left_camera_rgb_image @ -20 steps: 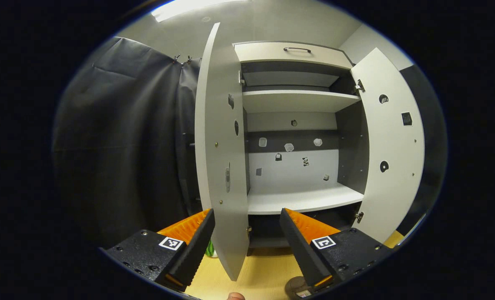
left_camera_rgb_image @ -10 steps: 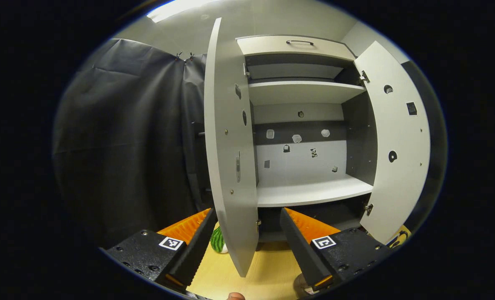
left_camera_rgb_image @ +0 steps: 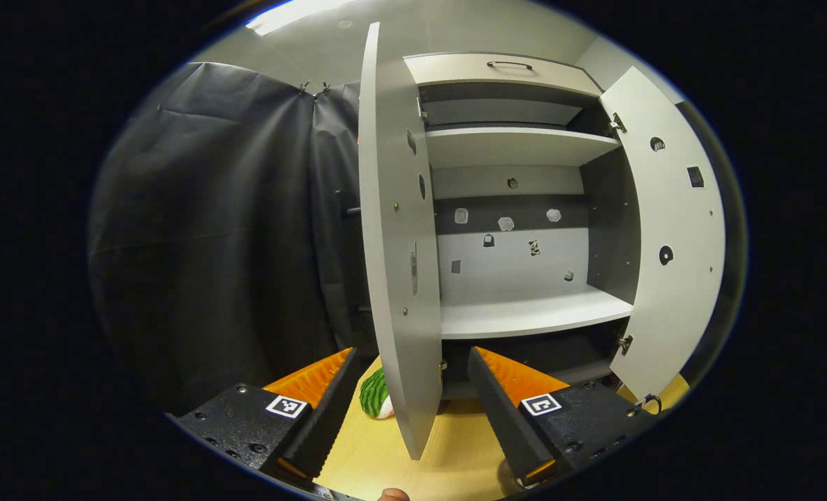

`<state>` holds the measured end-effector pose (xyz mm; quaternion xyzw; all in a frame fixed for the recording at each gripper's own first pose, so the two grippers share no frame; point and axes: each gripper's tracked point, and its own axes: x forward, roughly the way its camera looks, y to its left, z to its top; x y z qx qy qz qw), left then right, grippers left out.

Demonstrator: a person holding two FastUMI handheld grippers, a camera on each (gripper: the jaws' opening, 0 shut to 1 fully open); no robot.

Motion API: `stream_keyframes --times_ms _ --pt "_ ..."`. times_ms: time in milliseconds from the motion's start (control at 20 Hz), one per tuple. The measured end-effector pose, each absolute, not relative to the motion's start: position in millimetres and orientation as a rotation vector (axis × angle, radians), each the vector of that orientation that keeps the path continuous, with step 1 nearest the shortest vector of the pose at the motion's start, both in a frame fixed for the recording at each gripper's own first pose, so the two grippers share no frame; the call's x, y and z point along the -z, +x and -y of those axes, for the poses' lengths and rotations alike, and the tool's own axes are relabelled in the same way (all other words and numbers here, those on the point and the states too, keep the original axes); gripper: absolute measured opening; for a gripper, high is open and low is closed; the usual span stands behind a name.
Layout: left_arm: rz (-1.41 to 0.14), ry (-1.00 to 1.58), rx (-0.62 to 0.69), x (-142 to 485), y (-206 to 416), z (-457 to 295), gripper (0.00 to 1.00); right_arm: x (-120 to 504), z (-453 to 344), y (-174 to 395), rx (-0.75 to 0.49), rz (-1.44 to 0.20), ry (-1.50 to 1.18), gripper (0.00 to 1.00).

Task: Grab one shoe with the right hand and put it into the shoe cabinet, grab the other shoe with the left hand and put it into the shoe cabinet; then close the right door with the right hand and the left door with the left hand.

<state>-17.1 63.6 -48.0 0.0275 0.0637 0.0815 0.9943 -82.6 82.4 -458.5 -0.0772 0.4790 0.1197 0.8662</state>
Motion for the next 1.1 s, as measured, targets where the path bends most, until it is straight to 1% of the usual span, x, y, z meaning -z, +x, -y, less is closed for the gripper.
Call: stream_keyframes --times_ms 150,200,250,350,500,550,600,700,750,850,950,1050,1100 --pt "-0.129 0.054 -0.167 50 -16 -66 0.96 470 -86 -74 -0.246 -0.988 -0.184 0.70" --pt "-0.130 0.053 -0.167 50 -15 -67 0.96 473 -87 -71 -0.243 -0.988 -0.181 0.60" --pt "-0.130 0.053 -0.166 51 -14 -67 0.96 477 -87 -70 -0.237 -0.987 -0.180 0.62" --pt "-0.130 0.056 -0.164 51 -12 -67 0.96 482 -88 -64 -0.229 -0.981 -0.176 0.60" --pt "-0.138 0.055 -0.154 53 -12 -67 0.96 490 -93 -56 -0.248 -0.962 -0.145 0.62" --pt "-0.137 0.052 -0.156 54 -9 -68 0.96 490 -93 -57 -0.254 -0.971 -0.141 0.55" --pt "-0.137 0.047 -0.158 54 -7 -69 0.96 493 -94 -54 -0.266 -0.975 -0.134 0.55" --pt "-0.143 0.039 -0.161 56 -7 -71 0.96 489 -95 -57 -0.264 -1.012 -0.146 0.37" --pt "-0.147 0.038 -0.165 57 -6 -72 0.96 490 -101 -55 -0.287 -1.019 -0.140 0.41" --pt "-0.151 0.036 -0.172 58 -6 -77 0.96 488 -106 -53 -0.272 -1.023 -0.177 0.13" --pt "-0.146 0.036 -0.178 56 -5 -81 0.96 482 -106 -50 -0.264 -1.005 -0.205 0.13" --pt "-0.149 0.035 -0.178 57 -6 -84 0.96 484 -106 -49 -0.235 -0.997 -0.205 0.01" --pt "-0.151 0.037 -0.180 57 -6 -86 0.96 484 -107 -48 -0.229 -1.000 -0.198 0.01"
